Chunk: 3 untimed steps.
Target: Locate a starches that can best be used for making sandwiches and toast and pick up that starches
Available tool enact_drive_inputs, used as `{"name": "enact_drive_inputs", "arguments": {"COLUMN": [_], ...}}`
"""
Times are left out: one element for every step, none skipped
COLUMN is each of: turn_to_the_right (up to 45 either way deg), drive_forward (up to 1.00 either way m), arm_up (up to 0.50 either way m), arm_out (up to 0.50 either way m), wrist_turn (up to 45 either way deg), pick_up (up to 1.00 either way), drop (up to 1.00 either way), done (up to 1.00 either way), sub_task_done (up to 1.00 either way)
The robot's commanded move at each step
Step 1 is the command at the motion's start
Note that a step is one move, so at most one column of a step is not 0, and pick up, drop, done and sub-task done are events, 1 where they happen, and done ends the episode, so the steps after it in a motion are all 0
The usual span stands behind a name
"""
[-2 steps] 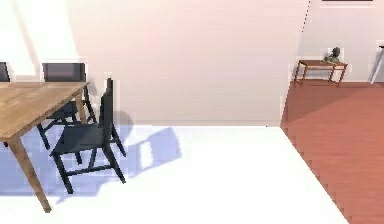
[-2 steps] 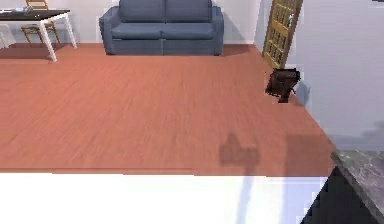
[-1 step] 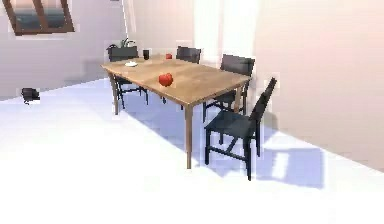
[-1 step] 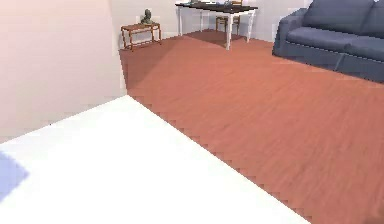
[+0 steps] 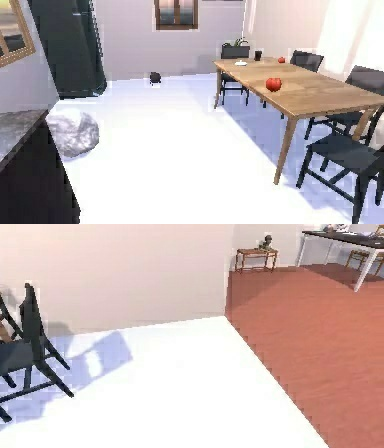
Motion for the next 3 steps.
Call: {"name": "enact_drive_inputs", "arguments": {"turn_to_the_right": [0.0,-45.0,-45.0], "drive_forward": [0.15,0.00,0.00], "arm_up": [0.00,0.00,0.00], "arm_out": [0.00,0.00,0.00], "wrist_turn": [0.0,0.0,0.0], "pick_up": [0.00,0.00,0.00], "drop": [0.00,0.00,0.00], "done": [0.00,0.00,0.00], "sub_task_done": [0.00,0.00,0.00]}}
